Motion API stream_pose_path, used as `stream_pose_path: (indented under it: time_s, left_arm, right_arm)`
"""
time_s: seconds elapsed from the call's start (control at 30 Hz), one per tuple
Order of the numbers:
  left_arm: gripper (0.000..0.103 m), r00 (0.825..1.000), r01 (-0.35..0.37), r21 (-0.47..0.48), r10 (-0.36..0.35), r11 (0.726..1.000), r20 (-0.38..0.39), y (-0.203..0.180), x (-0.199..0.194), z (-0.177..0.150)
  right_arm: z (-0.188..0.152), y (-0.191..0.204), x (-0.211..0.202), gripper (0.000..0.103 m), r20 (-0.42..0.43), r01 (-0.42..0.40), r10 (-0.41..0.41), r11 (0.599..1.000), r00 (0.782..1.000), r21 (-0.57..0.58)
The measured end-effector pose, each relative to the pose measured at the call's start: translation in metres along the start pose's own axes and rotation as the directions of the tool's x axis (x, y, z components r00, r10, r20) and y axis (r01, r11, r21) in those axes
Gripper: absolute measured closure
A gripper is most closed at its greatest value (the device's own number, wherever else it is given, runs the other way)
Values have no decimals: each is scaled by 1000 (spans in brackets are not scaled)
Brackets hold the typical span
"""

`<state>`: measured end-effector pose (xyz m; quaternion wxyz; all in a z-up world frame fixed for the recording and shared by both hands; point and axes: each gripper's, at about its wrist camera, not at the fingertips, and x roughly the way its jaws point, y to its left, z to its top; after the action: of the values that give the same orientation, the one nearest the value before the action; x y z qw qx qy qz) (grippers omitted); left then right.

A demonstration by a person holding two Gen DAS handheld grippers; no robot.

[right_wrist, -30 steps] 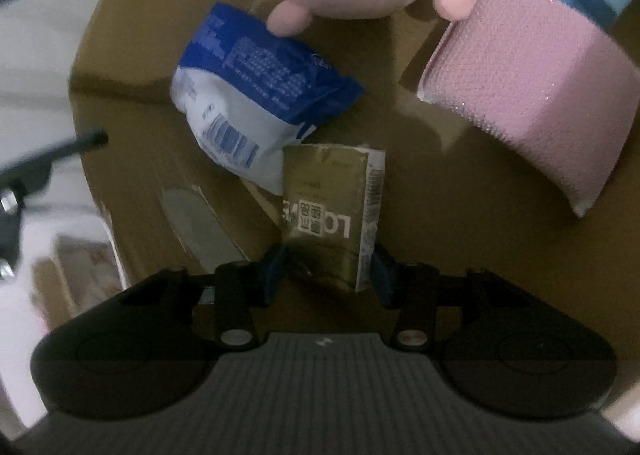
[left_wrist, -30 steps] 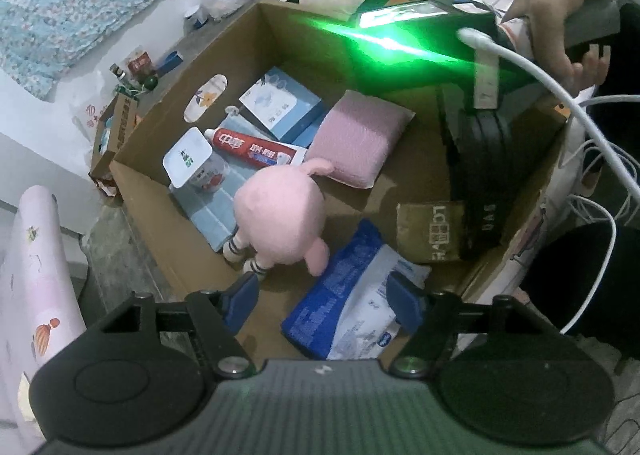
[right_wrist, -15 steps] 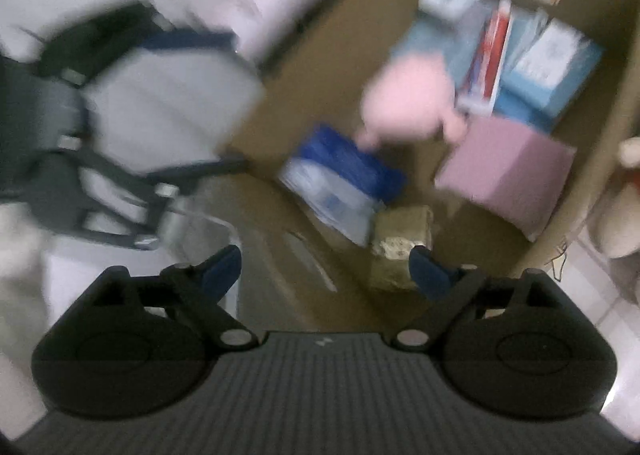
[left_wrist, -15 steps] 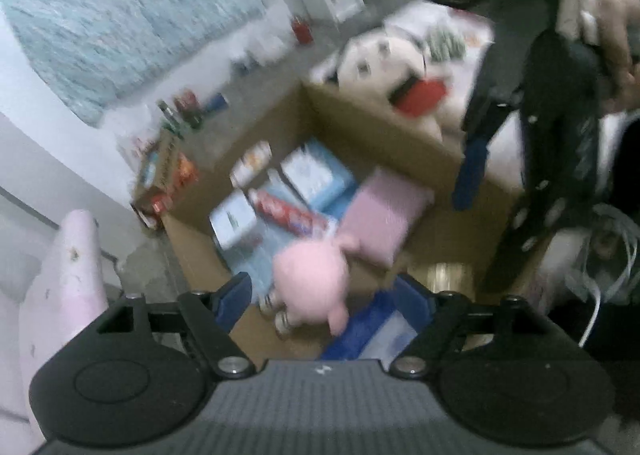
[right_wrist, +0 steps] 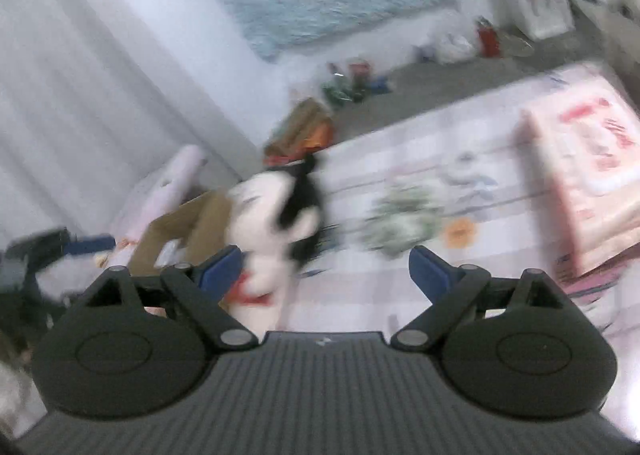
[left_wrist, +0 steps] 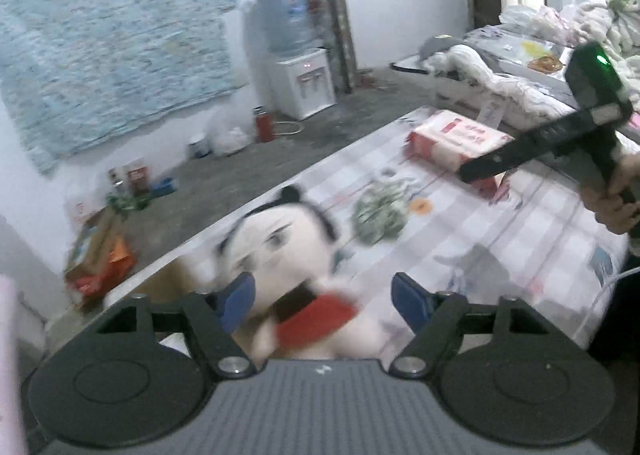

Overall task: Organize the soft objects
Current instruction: 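Move both open tools over the bed toward the scrunchie and white ring, then grasp the green-and-white scrunchie with the left tool while the right grasps the white ring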

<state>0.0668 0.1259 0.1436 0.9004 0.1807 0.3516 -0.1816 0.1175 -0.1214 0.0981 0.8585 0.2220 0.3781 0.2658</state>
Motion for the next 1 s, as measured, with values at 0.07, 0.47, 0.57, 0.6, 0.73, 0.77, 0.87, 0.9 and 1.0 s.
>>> stream_pose_path:
  time_s: [0.07,0.47,0.57,0.6,0.73,0.77,0.87,0.9,1.0]
  left_arm:
    - [40,999,34,-38,-35,999,-13,-14,36,11]
    - [59,991,112,-24,-113,993,-74,-75,212,39]
    - [60,987,124,-46,-128,991,-95,-73,229,37]
    - [60,985,133,-54,-138,990,-103,-71,234,36]
    - [59,984,135,-33,-138,990,-113,-69,250,34]
    - [57,988,120,-8,-121,993,-96,-71,252,31]
    - [93,987,127,-46,-131,991,-96,-67,253,31]
    - [93,987,108,-70,-116,992,-115,-65,253,32]
    - [93,977,119,-109,-135,987,-164,-58,248,34]
  right_arm:
    - [17,-37,6,12,27,13,-15,996,1000,86]
    - [59,-101,115,19,-46,252,-252,968,967,5]
    - [61,-98,122,21,-32,262,-262,965,965,13]
    - [63,-98,126,21,-31,263,-263,965,964,8]
    - [69,-99,137,22,-19,290,-290,957,957,4]
    - [70,-98,139,23,-17,295,-295,955,955,2]
    - [74,-100,141,23,-8,297,-296,955,955,19]
    - [74,-101,142,25,-7,296,-295,955,955,21]
    - [74,-101,143,31,-7,318,-318,948,948,1]
